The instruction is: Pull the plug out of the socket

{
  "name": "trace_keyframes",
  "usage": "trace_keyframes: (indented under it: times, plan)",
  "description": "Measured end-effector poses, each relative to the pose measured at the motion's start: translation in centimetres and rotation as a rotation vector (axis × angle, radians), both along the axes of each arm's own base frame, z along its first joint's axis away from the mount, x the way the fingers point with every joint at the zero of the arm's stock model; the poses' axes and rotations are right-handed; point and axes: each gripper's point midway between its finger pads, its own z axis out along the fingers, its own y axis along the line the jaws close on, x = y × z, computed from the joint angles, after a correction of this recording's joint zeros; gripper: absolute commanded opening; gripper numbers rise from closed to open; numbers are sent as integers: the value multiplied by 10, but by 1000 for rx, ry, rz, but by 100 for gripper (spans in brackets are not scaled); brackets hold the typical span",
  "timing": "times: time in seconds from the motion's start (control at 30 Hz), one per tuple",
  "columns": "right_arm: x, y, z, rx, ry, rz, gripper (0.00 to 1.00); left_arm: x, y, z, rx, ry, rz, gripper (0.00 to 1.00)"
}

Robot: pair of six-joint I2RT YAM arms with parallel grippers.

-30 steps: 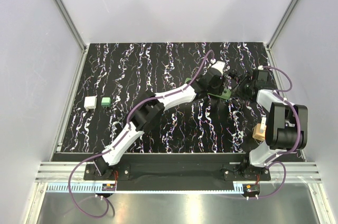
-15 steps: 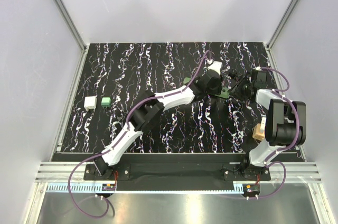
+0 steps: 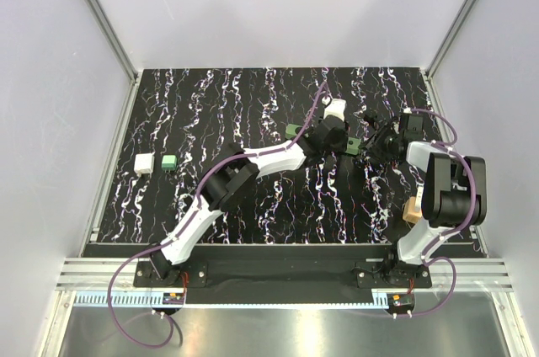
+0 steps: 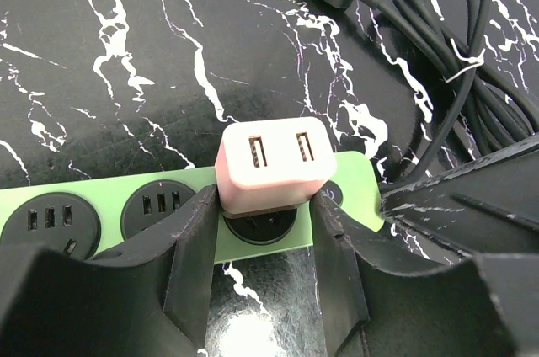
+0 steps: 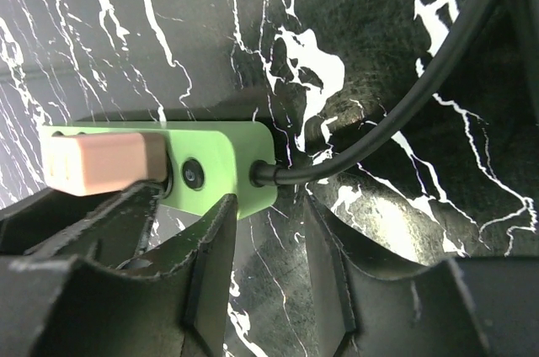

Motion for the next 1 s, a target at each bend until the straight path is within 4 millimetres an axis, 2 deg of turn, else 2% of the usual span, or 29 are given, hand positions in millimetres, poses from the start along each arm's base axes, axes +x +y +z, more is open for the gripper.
trace_keyframes:
  times: [0.53,1.0]
  plan:
    - [11,6,-8,33,-23,23,45,0,0,-3,-35,20,15,0]
    - [24,4,-7,30,-49,19,41,3,-6,7,-87,23,-18,0]
